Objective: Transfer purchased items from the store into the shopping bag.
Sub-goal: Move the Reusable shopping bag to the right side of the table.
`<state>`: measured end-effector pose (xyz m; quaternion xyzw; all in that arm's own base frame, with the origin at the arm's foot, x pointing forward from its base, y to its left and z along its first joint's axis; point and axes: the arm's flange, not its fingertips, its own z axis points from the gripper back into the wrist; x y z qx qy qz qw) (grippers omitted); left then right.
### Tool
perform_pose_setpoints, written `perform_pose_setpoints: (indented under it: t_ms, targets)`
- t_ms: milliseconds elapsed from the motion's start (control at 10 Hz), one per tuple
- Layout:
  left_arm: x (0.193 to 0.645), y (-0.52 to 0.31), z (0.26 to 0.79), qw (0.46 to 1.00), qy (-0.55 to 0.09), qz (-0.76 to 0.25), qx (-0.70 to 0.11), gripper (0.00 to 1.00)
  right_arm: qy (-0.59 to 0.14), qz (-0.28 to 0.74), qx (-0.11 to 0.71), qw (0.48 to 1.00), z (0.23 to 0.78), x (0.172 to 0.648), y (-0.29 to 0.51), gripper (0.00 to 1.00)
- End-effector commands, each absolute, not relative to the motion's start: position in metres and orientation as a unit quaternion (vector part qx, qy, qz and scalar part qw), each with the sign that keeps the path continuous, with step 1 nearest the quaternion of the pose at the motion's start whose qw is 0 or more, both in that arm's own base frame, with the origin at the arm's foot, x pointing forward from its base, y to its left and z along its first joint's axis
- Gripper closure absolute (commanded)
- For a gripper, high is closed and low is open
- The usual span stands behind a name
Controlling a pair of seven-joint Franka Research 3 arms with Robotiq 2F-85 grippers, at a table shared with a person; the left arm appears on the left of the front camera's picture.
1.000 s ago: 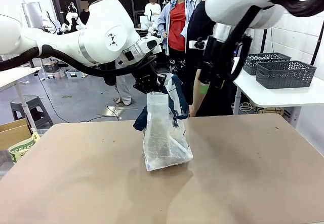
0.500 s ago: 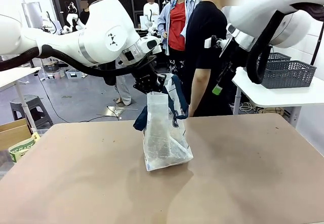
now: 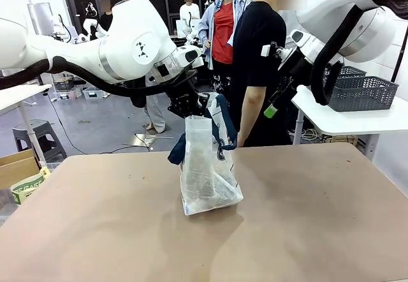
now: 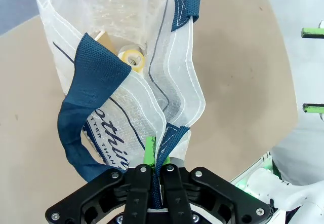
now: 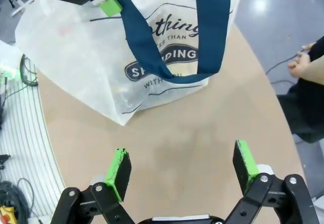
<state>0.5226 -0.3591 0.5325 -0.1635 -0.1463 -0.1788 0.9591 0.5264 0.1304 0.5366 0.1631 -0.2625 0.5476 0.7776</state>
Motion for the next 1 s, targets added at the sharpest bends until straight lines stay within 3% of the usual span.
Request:
perform_pose_setpoints:
  t_ms: [0, 500, 900]
  targets:
    - [0.523, -0.358, 0.533, 0.958, -0.147, -0.181, -0.164, 1.00, -0.263, 0.551, 0.149, 0.778, 0.537, 0.527, 0.131, 0.00]
    - [0.523, -0.359, 0.533, 0.959, -0.146, -0.179, -0.164, 1.00, -0.263, 0.551, 0.149, 0.778, 0.537, 0.527, 0.131, 0.00]
    - [0.540, -0.345, 0.593, 0.967, -0.105, -0.185, -0.141, 1.00, -0.263, 0.551, 0.149, 0.778, 0.537, 0.527, 0.131, 0.00]
